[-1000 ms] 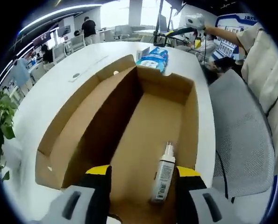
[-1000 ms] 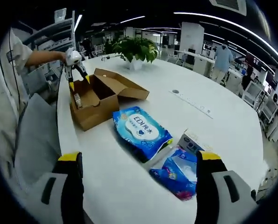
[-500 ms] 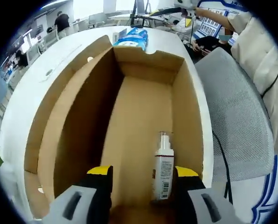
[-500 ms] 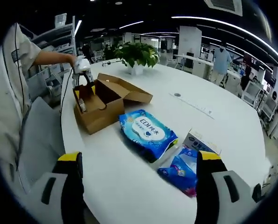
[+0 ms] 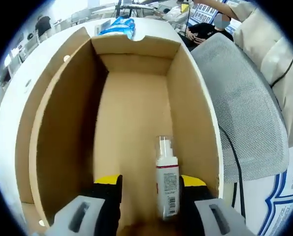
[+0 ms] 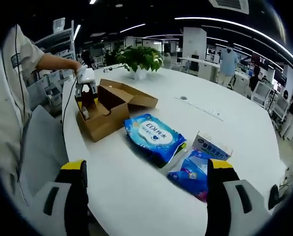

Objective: Operate the shoe box by opening the lid, removing the specified soft item, and placing it in the target area until the item is outside and the box remains undamaged.

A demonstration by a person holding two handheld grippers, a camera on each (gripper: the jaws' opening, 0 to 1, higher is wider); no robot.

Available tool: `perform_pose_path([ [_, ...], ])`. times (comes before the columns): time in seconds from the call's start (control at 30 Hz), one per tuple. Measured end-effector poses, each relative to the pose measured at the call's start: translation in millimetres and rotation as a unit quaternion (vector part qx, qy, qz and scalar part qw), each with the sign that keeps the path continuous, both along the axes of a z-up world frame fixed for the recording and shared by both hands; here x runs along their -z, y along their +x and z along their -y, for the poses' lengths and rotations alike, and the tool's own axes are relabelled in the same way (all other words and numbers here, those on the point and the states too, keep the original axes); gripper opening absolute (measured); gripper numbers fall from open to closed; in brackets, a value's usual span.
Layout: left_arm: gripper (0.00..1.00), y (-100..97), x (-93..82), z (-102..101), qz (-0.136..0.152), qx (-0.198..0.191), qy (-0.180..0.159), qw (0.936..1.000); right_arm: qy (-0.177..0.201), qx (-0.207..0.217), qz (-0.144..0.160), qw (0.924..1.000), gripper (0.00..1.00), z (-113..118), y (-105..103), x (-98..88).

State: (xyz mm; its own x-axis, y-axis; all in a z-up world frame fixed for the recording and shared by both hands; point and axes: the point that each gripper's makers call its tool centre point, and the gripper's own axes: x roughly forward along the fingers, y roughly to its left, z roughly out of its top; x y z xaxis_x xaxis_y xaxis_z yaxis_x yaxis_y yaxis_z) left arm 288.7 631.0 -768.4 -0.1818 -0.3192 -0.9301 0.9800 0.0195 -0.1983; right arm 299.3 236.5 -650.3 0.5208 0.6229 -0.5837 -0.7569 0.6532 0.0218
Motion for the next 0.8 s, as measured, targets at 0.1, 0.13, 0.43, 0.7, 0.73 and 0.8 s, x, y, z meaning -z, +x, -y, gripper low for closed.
perform_pose_path([
  [0.1, 0.43, -3.7, 3.0, 1.5, 0.000, 0.005, 0.000, 1.0000, 0.001, 0.000, -0.001, 1.0000, 0.96, -0.5, -1.5, 1.4],
  [0.13, 0.42, -4.5, 4.2, 2.0, 0.001, 0.005, 0.000, 1.0000, 0.001, 0.000, -0.001, 1.0000, 0.96, -1.2, -2.0, 1.4],
  [0.43, 0.31, -7.3, 9.8, 2.0, 0.010, 0.010, -0.004, 0.9999, 0.012, -0.003, 0.004, 0.9999, 0.96, -8.1, -2.6, -0.1],
  [0.7, 0.23, -5.2, 12.5, 5.4, 0.019, 0.000, -0.010, 0.9998, 0.023, -0.002, 0.007, 0.9997, 0.96, -16.0, -3.7, -0.7],
  [0.73, 0.22, -4.9, 12.4, 5.9, 0.019, -0.002, -0.011, 0.9998, 0.025, -0.002, 0.007, 0.9997, 0.96, -16.9, -3.9, -0.8],
  [0.8, 0.22, -3.8, 12.4, 7.8, 0.022, -0.006, -0.014, 0.9996, 0.027, -0.002, 0.008, 0.9996, 0.96, -18.9, -4.4, -0.6],
])
